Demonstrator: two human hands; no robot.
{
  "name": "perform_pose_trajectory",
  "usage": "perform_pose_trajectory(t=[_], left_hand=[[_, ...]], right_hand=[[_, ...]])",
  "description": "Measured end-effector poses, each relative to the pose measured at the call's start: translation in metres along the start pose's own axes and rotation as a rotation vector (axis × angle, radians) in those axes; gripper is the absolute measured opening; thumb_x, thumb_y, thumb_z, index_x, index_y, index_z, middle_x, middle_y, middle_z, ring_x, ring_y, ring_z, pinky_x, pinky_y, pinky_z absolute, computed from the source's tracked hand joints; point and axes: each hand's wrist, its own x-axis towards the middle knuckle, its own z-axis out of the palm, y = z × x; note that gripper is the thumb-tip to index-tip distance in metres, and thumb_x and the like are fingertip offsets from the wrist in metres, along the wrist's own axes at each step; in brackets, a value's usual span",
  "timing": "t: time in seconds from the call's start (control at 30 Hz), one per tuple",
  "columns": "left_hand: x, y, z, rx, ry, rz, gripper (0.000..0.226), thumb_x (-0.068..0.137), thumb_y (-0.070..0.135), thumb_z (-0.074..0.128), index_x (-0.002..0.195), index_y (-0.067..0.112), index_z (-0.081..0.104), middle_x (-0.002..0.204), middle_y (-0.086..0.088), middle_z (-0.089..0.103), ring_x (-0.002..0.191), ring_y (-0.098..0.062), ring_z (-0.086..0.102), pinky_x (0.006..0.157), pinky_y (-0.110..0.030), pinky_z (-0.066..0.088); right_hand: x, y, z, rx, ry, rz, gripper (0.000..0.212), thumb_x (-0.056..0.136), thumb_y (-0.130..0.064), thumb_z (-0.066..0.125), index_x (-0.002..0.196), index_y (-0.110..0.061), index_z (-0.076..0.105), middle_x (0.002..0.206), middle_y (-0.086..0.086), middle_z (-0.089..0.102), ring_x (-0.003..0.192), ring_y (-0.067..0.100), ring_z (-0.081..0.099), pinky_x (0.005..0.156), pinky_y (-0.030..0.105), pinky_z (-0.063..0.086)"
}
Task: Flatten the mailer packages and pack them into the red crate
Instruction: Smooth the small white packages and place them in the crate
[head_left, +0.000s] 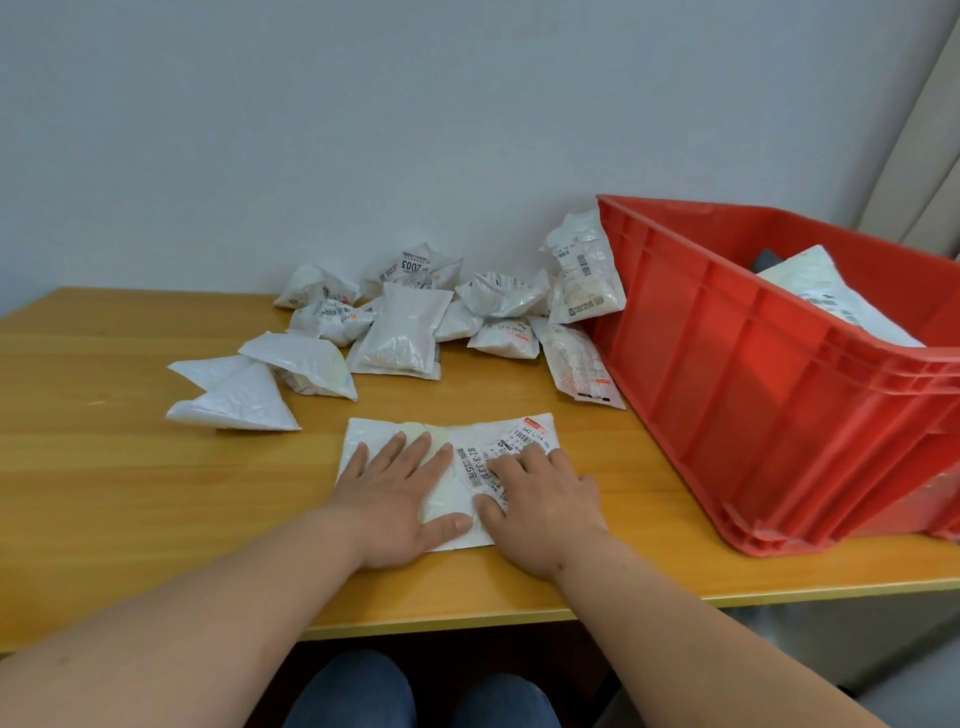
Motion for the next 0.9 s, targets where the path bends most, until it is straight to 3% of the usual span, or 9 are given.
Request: perform_pose_trajectory(t=[0.1,0.17,0.27,0.33,0.43,0.53,0.67,0.8,0.9], left_hand=[[0.001,0.001,-0.002,0.012,-0.012,-0.014,0.115,0.046,0.093,-0.009,0.149,0.043,-0.021,0.160,0.012,-0.025,0.145,-0.020,-0.030,0.117,-0.055,-0.015],[0.003,0.001,-0.003,-0.001,-0.021,-0.017,0.118,0.044,0.094,-0.009,0.149,0.042,-0.022,0.159,0.011,-0.027,0.145,-0.021,-0.030,0.117,-0.055,-0.014],[0.003,0.001,-0.003,-0.006,-0.049,-0.012,0.119,0.044,0.094,-0.009,0.149,0.041,-0.023,0.159,0.010,-0.028,0.146,-0.022,-0.028,0.117,-0.055,-0.012],[0.001,0.003,-0.003,-0.005,-0.055,-0.016,0.114,0.051,0.095,-0.004,0.150,0.041,-0.021,0.160,0.010,-0.025,0.147,-0.021,-0.025,0.118,-0.054,-0.010],[0.003,0.001,-0.015,-0.059,-0.041,-0.044,0.097,0.074,0.090,0.027,0.153,0.044,-0.005,0.163,0.012,-0.010,0.150,-0.019,-0.010,0.121,-0.050,0.000],[0.009,-0.006,-0.026,-0.112,0.006,-0.130,0.097,0.076,0.083,0.046,0.154,0.040,0.007,0.164,0.009,0.000,0.150,-0.022,0.003,0.118,-0.047,0.016],[0.014,-0.006,-0.024,-0.065,-0.081,-0.169,0.102,0.078,0.084,0.041,0.156,0.033,-0.001,0.164,0.005,-0.008,0.151,-0.024,-0.004,0.120,-0.048,0.010],[0.021,-0.005,-0.039,0.005,-0.111,-0.172,0.106,0.068,0.090,0.045,0.152,0.033,0.016,0.160,0.004,0.013,0.145,-0.028,0.017,0.112,-0.049,0.028],[0.029,-0.002,-0.051,0.009,-0.112,-0.181,0.104,0.064,0.093,0.045,0.146,0.032,0.027,0.152,0.004,0.027,0.138,-0.027,0.028,0.108,-0.049,0.030]], right_hand=[[0.001,0.001,0.006,-0.037,-0.039,-0.014,0.059,0.098,-0.058,0.020,0.153,-0.037,0.015,0.157,-0.001,0.023,0.141,0.026,0.021,0.110,0.049,0.024],[0.004,0.002,0.009,-0.015,-0.095,-0.002,0.064,0.099,-0.058,0.015,0.156,-0.038,-0.006,0.166,0.000,-0.005,0.151,0.025,-0.005,0.121,0.050,0.002],[0.007,0.003,0.010,0.007,-0.154,-0.019,0.065,0.101,-0.057,0.014,0.156,-0.035,-0.012,0.164,0.002,-0.020,0.150,0.022,-0.022,0.120,0.051,-0.012],[0.008,0.003,0.009,0.021,-0.173,-0.019,0.065,0.101,-0.056,0.016,0.157,-0.035,-0.008,0.165,0.003,-0.016,0.151,0.022,-0.018,0.121,0.050,-0.009],[0.013,0.002,0.001,0.023,-0.156,-0.018,0.064,0.098,-0.055,0.024,0.157,-0.034,0.009,0.166,0.004,0.003,0.153,0.025,0.000,0.122,0.051,0.003],[0.019,-0.001,-0.006,0.002,-0.076,-0.035,0.061,0.094,-0.052,0.032,0.150,-0.031,0.026,0.158,0.004,0.026,0.147,0.026,0.018,0.120,0.050,0.012],[0.016,-0.004,0.002,0.077,-0.068,-0.059,0.063,0.094,-0.052,0.031,0.153,-0.034,0.021,0.164,0.000,0.014,0.151,0.022,0.005,0.122,0.050,0.004],[0.024,-0.005,-0.003,0.073,-0.071,-0.055,0.058,0.090,-0.052,0.038,0.143,-0.030,0.037,0.146,0.001,0.037,0.137,0.025,0.028,0.113,0.046,0.023],[0.036,-0.002,-0.017,0.076,-0.088,-0.058,0.054,0.089,-0.054,0.041,0.135,-0.027,0.044,0.133,0.002,0.046,0.129,0.026,0.035,0.108,0.044,0.029]])
